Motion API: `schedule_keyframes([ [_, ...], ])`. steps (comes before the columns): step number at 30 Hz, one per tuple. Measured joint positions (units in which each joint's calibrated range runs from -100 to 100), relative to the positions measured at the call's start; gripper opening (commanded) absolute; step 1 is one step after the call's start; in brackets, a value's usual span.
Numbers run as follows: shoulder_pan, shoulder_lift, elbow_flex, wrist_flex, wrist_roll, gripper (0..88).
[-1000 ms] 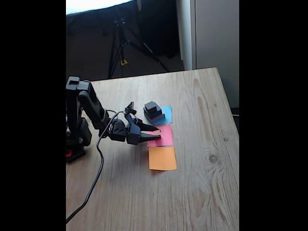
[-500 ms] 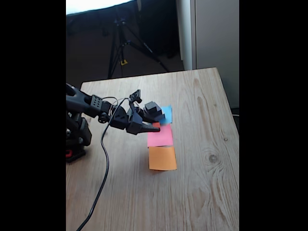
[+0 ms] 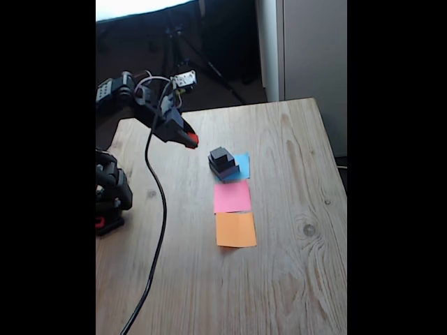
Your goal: Tower of hanoi
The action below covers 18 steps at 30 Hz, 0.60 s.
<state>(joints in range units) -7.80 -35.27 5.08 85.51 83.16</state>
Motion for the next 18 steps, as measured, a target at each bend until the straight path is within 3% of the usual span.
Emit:
schedule_keyframes([
  [5,-5.7,-0.2,-13.6,10.9,-2.8,1.2],
  [11,-9.7,-2.3,-13.0,11.9,-3.8,1.5],
  [14,-9.9,-5.7,-3.6,5.4,-3.6,2.2],
  [18,-9.9,-12.2,16.1,-9.5,0.3,2.3],
])
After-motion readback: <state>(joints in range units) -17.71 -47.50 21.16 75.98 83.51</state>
